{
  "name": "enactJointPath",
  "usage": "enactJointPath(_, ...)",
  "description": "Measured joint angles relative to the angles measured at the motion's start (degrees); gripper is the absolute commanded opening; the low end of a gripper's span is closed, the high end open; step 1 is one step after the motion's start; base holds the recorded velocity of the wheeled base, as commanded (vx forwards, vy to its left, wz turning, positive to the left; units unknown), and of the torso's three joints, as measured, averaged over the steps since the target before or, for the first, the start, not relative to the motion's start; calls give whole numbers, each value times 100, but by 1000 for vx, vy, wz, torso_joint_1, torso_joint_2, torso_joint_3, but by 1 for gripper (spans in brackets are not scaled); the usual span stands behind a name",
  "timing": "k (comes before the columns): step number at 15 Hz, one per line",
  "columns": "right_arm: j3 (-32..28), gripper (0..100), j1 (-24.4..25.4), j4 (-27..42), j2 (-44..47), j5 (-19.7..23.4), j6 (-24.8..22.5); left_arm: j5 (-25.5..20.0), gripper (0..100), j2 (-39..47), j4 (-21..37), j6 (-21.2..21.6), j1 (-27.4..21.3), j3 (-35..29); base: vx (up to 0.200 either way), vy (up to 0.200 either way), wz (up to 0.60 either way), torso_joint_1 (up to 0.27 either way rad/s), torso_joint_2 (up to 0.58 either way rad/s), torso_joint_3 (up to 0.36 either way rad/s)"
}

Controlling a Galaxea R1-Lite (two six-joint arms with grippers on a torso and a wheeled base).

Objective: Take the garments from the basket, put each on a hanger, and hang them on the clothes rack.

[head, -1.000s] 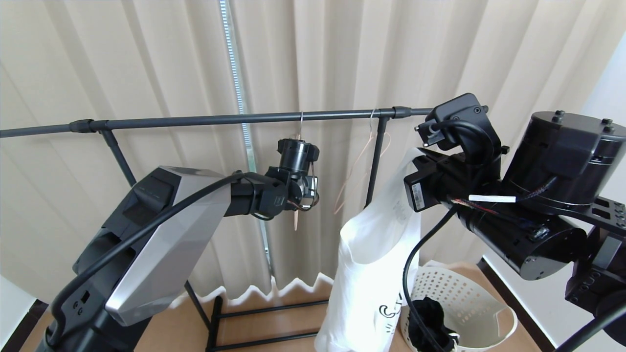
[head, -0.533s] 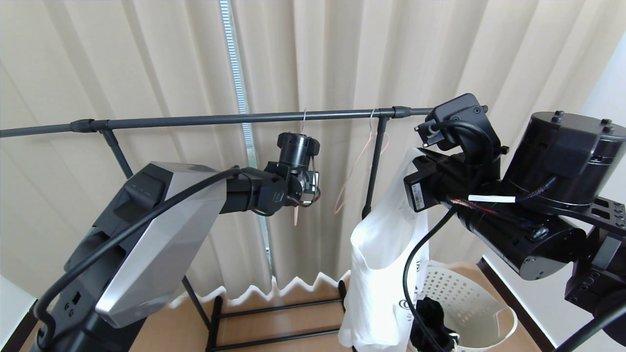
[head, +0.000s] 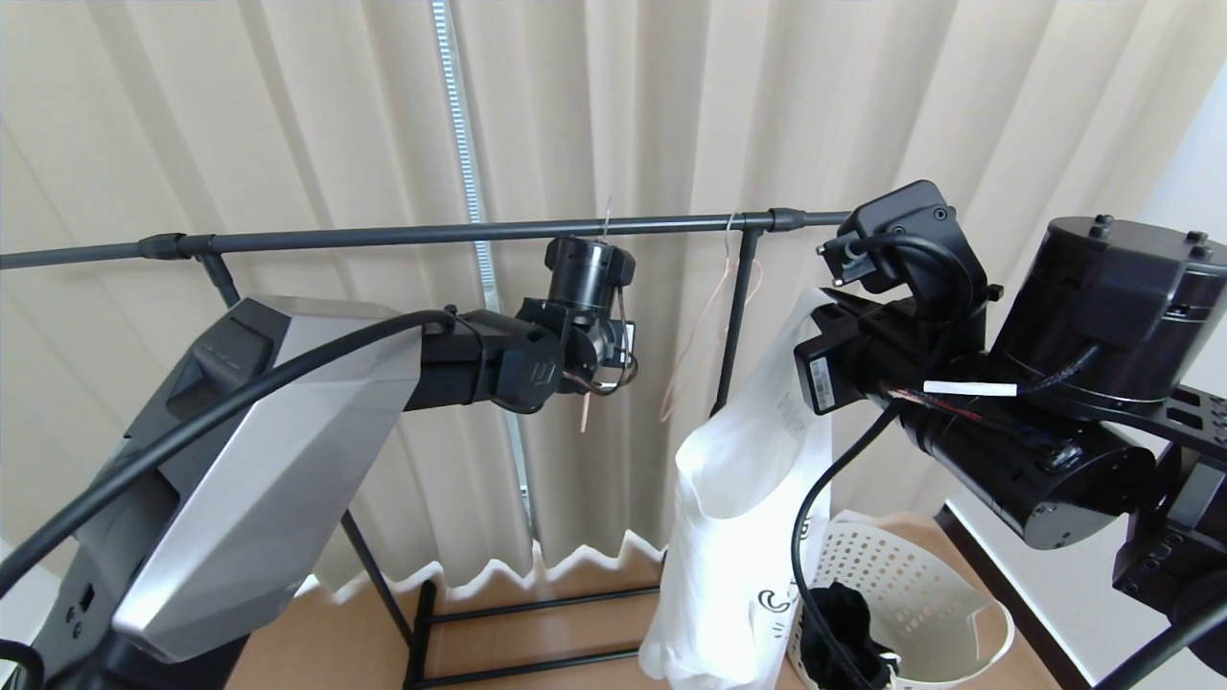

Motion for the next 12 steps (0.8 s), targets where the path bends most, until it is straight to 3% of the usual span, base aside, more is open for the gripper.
enactJointPath(5,41,0,2,-4,-27,0,9,-2,0,-452,-63,-32,-60,740,0,0,0,0,0,0)
enactJointPath(12,166,0,2,0,-122,-18,9,-30,0,-1438,-1029,-2,-165,2667,0,0,0,0,0,0)
